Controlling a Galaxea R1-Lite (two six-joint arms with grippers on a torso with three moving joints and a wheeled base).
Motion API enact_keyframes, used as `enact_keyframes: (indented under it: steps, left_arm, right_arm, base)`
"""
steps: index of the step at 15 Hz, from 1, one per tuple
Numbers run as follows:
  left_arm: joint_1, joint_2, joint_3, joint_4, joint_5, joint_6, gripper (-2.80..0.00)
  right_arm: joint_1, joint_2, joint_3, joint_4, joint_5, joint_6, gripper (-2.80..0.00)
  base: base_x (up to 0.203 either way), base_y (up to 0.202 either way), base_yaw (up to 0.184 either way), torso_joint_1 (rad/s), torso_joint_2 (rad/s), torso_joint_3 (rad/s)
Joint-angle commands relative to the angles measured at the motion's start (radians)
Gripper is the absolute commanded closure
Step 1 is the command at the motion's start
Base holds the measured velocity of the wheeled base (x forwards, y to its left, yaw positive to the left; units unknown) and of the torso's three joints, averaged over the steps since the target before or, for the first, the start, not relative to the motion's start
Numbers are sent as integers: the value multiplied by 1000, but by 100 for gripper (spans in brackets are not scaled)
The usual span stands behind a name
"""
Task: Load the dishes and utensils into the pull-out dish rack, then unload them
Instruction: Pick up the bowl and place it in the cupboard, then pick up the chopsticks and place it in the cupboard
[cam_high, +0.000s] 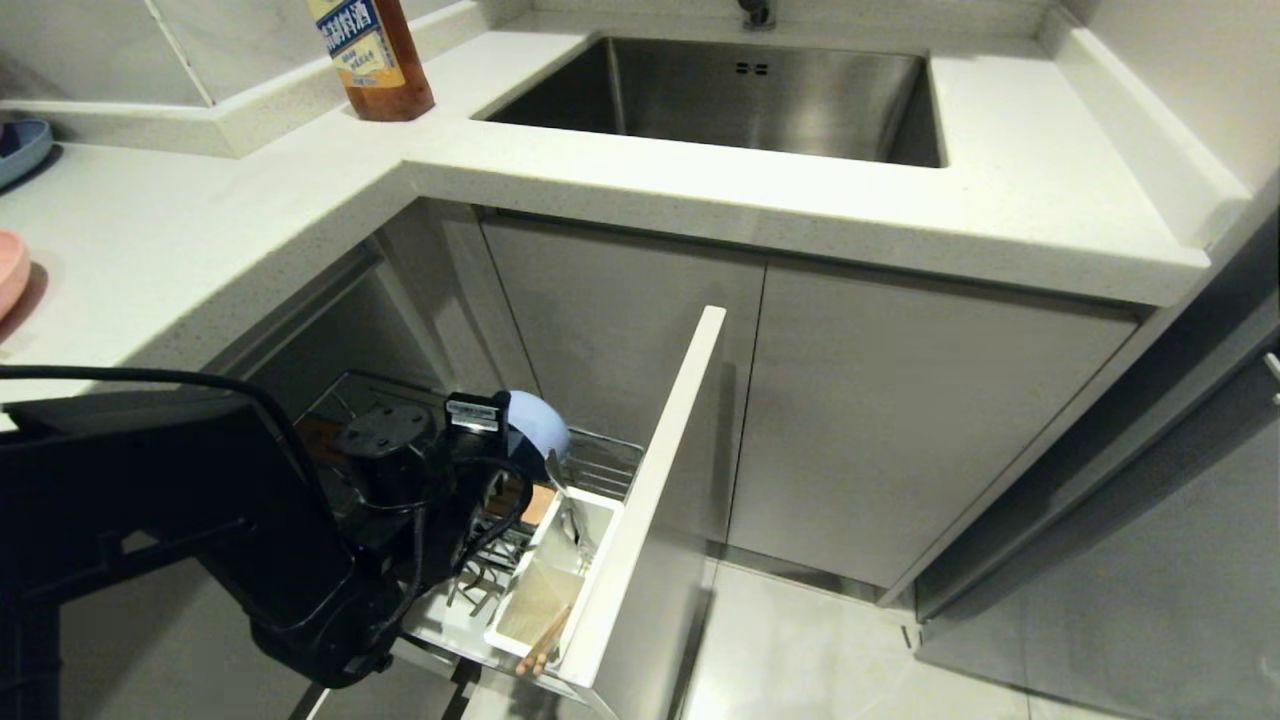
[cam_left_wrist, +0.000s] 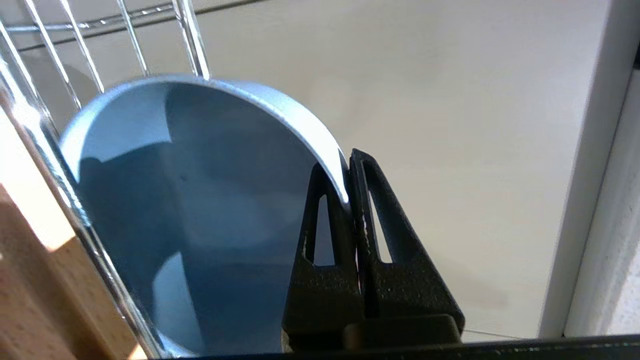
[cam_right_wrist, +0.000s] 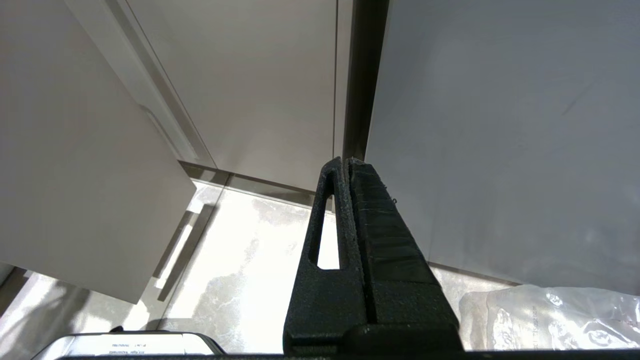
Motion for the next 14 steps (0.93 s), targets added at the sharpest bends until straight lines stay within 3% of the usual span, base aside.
enact_keyframes:
  steps: [1, 2, 3, 10, 14]
  left_arm:
    - [5, -1, 0, -10, 2, -6, 0]
    - [5, -3, -2, -10, 2, -6, 0]
    - [5, -4, 0, -10, 2, -6, -280]
    - [8, -59, 20, -10, 2, 4, -280]
    - [9, -151, 62, -10, -9, 43, -280]
  right_arm:
    - [1, 0, 2, 0, 0, 0, 0]
    - [1, 0, 2, 0, 0, 0, 0]
    - [0, 0, 2, 0, 0, 0, 0]
    - [0, 0, 2, 0, 0, 1, 0]
    - [0, 0, 2, 0, 0, 1, 0]
  base:
    - [0, 0, 0, 0, 0, 0]
    - [0, 0, 0, 0, 0, 0]
    - [0, 0, 0, 0, 0, 0]
    - [0, 0, 0, 0, 0, 0]
    - [0, 0, 0, 0, 0, 0]
